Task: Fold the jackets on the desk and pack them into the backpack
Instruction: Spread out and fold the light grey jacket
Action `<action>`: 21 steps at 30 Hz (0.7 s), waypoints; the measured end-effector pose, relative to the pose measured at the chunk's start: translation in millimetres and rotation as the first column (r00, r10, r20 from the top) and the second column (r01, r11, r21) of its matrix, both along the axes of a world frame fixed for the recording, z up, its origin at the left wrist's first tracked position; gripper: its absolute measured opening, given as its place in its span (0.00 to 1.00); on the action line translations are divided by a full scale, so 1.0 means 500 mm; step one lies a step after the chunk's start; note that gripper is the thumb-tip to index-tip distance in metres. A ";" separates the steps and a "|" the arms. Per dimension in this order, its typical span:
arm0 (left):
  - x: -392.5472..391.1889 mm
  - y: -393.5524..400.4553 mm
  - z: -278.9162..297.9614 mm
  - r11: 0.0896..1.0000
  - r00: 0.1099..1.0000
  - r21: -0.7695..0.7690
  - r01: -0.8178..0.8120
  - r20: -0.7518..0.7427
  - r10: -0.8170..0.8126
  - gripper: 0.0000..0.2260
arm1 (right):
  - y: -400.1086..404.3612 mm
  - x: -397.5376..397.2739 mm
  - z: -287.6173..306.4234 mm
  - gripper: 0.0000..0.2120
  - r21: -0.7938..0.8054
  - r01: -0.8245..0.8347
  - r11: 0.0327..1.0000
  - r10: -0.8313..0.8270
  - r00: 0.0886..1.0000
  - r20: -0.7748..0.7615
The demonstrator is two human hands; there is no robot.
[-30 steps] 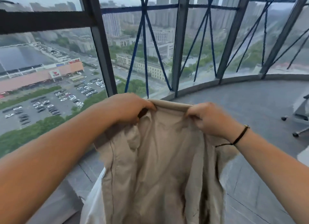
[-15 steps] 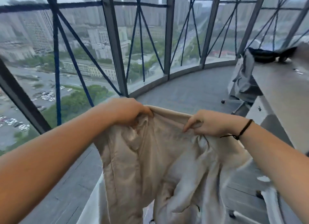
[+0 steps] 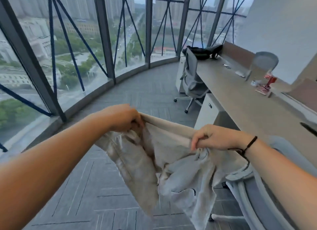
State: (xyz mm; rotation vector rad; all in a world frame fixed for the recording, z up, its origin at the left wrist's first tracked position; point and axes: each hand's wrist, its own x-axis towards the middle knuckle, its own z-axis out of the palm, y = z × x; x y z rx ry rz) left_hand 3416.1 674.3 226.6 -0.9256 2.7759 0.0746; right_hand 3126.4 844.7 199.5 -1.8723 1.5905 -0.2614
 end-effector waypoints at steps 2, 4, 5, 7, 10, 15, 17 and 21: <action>-0.039 -0.090 0.005 0.998 0.998 -0.020 0.051 -0.023 -0.052 0.15 | -0.059 -0.015 0.014 0.06 -0.019 0.041 0.999 -0.041 0.999 -0.015; -0.077 -0.170 0.019 0.996 0.995 -0.013 0.090 -0.049 -0.091 0.17 | -0.114 -0.029 0.041 0.08 -0.052 0.134 0.990 -0.137 0.990 -0.046; -0.096 -0.205 0.028 0.994 0.992 -0.016 0.107 -0.061 -0.108 0.18 | -0.137 -0.033 0.058 0.09 -0.092 0.187 0.978 -0.194 0.978 -0.075; -0.138 -0.273 0.045 0.992 0.990 -0.063 0.112 -0.078 -0.117 0.20 | -0.183 -0.037 0.088 0.10 -0.226 0.289 0.930 -0.328 0.932 -0.155; -0.206 -0.362 0.060 0.992 0.987 -0.095 0.088 -0.128 -0.100 0.22 | -0.253 -0.054 0.113 0.10 -0.361 0.372 0.855 -0.476 0.840 -0.261; -0.331 -0.485 0.051 0.979 0.978 -0.113 0.169 -0.103 -0.180 0.24 | -0.364 -0.163 0.091 0.11 -0.382 0.481 0.789 -0.610 0.688 -0.394; -0.386 -0.537 0.036 0.971 0.973 -0.151 0.186 -0.105 -0.203 0.23 | -0.409 -0.218 0.058 0.11 -0.391 0.525 0.756 -0.653 0.653 -0.384; -0.505 -0.647 0.016 0.964 0.965 -0.122 0.236 -0.093 -0.247 0.23 | -0.508 -0.332 0.000 0.11 -0.381 0.590 0.712 -0.698 0.654 -0.292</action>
